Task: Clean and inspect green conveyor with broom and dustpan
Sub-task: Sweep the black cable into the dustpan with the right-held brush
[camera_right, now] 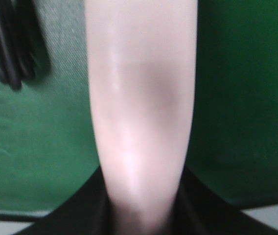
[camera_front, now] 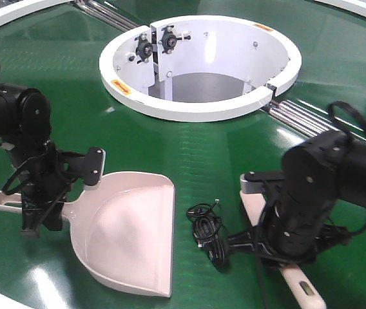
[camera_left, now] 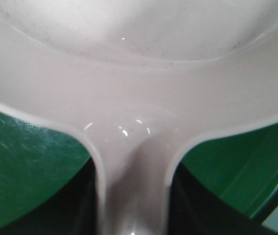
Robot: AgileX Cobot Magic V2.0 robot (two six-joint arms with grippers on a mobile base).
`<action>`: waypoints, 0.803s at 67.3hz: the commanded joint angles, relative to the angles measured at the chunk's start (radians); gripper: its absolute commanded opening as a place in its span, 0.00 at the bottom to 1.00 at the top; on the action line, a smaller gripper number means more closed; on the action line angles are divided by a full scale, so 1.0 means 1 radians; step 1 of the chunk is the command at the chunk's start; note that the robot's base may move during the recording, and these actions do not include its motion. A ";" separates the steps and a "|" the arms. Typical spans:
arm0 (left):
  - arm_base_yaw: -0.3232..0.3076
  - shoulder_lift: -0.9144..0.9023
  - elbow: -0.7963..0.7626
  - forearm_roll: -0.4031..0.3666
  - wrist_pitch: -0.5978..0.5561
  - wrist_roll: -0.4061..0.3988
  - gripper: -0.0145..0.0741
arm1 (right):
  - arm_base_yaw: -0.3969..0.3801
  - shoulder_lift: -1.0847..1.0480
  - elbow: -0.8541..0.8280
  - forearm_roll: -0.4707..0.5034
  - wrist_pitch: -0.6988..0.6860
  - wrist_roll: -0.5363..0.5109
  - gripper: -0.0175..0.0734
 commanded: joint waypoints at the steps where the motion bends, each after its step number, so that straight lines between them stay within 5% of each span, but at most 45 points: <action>1: -0.004 -0.048 -0.027 -0.018 -0.011 -0.020 0.16 | 0.002 0.015 -0.076 0.006 -0.004 -0.015 0.19; 23: -0.004 -0.048 -0.027 -0.018 -0.011 -0.020 0.16 | 0.002 0.117 -0.156 0.214 0.021 -0.148 0.19; 54: -0.004 -0.048 -0.027 -0.018 -0.011 -0.020 0.16 | 0.131 0.185 -0.246 0.297 0.031 -0.151 0.19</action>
